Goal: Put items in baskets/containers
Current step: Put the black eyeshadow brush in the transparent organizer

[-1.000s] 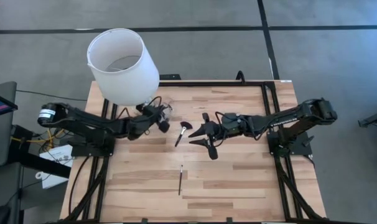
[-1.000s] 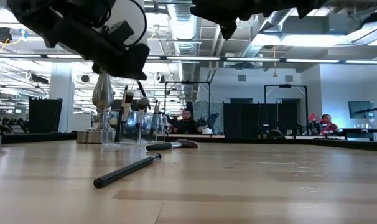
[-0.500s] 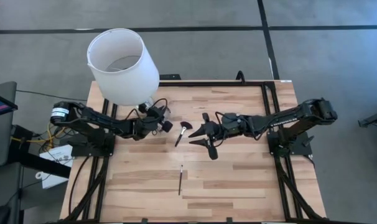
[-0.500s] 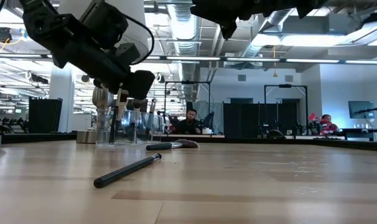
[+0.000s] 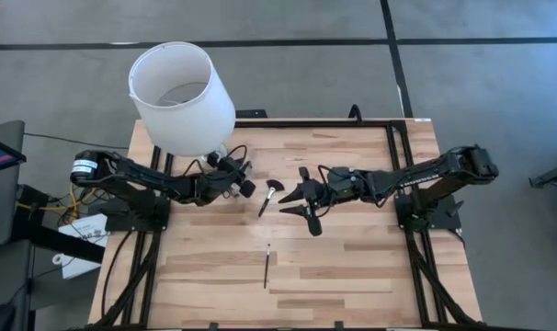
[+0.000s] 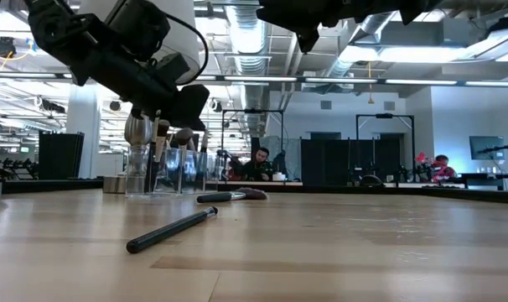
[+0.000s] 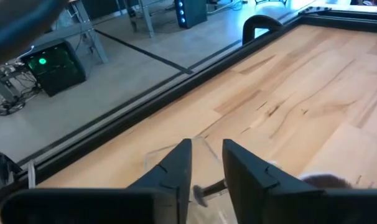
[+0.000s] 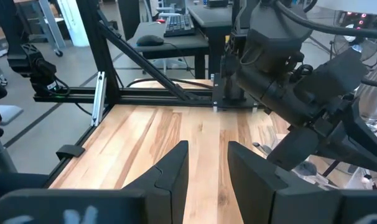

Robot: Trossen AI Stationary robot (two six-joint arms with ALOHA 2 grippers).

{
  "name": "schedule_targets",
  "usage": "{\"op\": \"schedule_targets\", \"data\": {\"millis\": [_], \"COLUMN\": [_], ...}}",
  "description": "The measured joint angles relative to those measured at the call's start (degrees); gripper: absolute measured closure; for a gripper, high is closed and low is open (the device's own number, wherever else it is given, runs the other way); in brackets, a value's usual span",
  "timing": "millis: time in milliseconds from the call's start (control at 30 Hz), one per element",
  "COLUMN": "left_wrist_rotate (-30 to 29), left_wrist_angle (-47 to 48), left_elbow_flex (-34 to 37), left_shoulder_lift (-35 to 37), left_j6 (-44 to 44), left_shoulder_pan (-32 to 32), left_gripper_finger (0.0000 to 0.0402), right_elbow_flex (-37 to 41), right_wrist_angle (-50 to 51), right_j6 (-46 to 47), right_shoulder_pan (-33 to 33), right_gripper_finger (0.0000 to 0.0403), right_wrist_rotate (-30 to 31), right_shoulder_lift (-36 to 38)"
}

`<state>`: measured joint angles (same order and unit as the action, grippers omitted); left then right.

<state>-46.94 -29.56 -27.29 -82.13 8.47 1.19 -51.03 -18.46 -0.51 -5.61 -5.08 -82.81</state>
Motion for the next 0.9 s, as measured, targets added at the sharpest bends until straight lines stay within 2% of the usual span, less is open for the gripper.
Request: {"op": "schedule_targets", "data": {"millis": [200, 400, 533, 667, 800, 900], "left_wrist_rotate": [-0.13, -1.34, -1.32, 2.91, 4.66, 4.94], "left_wrist_angle": [0.24, 0.26, 0.36, 0.70, 1.24, 1.52], "left_elbow_flex": [0.02, 0.02, 0.00, 0.72, 2.05, 3.16], "left_shoulder_lift": [2.25, 11.47, 17.15, 19.65, 18.74, 17.72], "left_j6": [-0.79, -9.48, -12.55, -12.68, -12.27, -12.14], "left_shoulder_pan": [-2.22, -9.17, -14.48, -18.65, -21.52, -22.35], "left_gripper_finger": [0.0291, 0.0290, 0.0291, 0.0291, 0.0291, 0.0291], "right_elbow_flex": [0.00, 0.00, 0.00, -0.09, -2.73, -6.92], "right_wrist_angle": [0.91, 1.31, -1.04, -6.64, -8.00, -8.14], "right_j6": [0.00, -2.98, -4.24, -5.99, -5.98, -5.54], "right_shoulder_pan": [-0.96, -3.40, -5.10, -5.96, -5.59, -5.64], "right_gripper_finger": [0.0301, 0.0295, 0.0268, 0.0223, 0.0181, 0.0168], "right_wrist_rotate": [0.00, 0.95, 1.63, -0.32, -8.08, -12.51], "right_shoulder_lift": [0.00, -0.02, -2.73, -9.19, -18.12, -26.00]}}
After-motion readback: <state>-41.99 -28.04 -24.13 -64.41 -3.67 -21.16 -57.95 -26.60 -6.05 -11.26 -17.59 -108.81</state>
